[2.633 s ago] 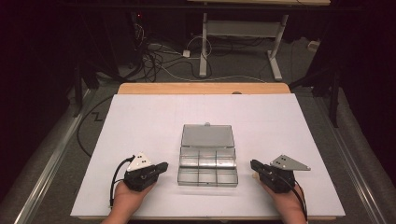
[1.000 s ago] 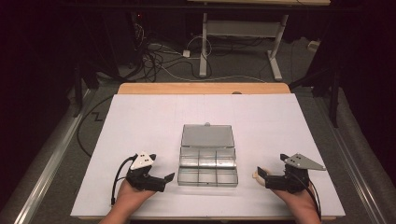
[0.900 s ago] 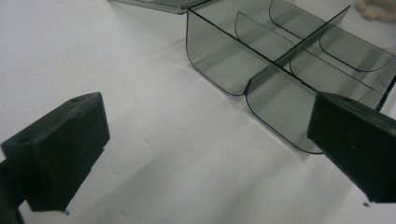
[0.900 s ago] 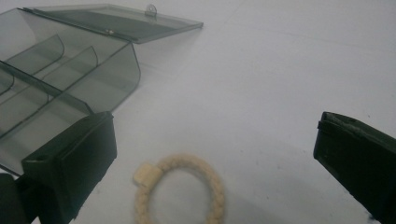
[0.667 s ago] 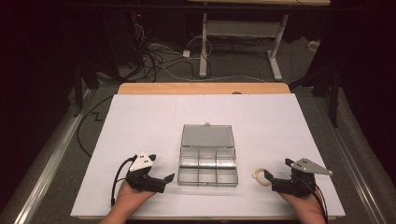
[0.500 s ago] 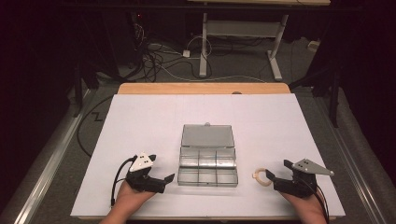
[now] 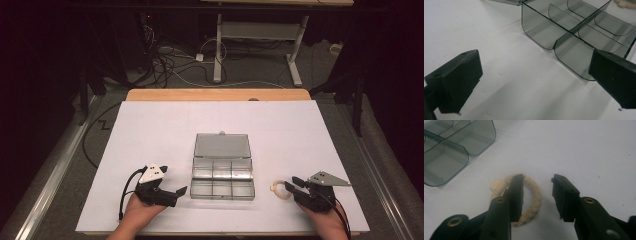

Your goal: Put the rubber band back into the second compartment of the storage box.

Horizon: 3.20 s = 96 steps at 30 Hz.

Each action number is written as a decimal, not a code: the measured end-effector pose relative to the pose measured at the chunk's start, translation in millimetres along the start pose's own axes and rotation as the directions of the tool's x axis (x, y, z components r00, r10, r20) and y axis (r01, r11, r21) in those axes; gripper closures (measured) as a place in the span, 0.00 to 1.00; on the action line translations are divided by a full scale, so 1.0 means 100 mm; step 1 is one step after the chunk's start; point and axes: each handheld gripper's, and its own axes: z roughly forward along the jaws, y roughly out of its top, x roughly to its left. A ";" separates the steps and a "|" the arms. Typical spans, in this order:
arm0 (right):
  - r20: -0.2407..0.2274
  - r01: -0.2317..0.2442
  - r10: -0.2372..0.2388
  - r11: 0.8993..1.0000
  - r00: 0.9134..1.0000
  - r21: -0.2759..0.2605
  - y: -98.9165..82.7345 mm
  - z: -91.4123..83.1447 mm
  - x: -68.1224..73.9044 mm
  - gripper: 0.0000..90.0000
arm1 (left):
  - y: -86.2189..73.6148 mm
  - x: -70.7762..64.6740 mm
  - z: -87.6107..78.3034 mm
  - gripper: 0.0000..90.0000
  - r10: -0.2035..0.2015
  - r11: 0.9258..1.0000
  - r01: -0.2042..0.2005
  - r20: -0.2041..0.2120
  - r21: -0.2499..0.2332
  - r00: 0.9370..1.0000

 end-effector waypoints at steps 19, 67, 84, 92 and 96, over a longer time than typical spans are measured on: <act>0.014 0.014 -0.015 0.998 1.000 0.060 0.02 0.07 0.02 0.84 | 0.00 0.00 0.00 0.00 0.001 1.000 -0.001 0.007 0.003 1.000; -0.036 0.012 -0.013 1.000 0.999 -0.015 0.10 -0.02 0.05 0.97 | 0.00 0.01 0.00 0.00 -0.006 1.000 0.006 0.017 0.000 1.000; -0.072 0.019 -0.022 0.999 0.997 -0.038 0.17 -0.05 0.17 0.97 | 0.00 0.01 0.00 0.00 -0.006 1.000 0.006 0.019 0.002 1.000; -0.081 0.025 -0.029 0.999 0.996 -0.049 0.22 -0.07 0.23 0.97 | 0.00 0.01 0.00 0.00 -0.004 1.000 0.004 0.022 0.003 1.000; -0.083 0.027 -0.031 0.998 0.996 -0.055 0.23 -0.08 0.23 0.97 | 0.00 0.02 0.00 0.00 -0.006 1.000 0.006 0.024 0.003 1.000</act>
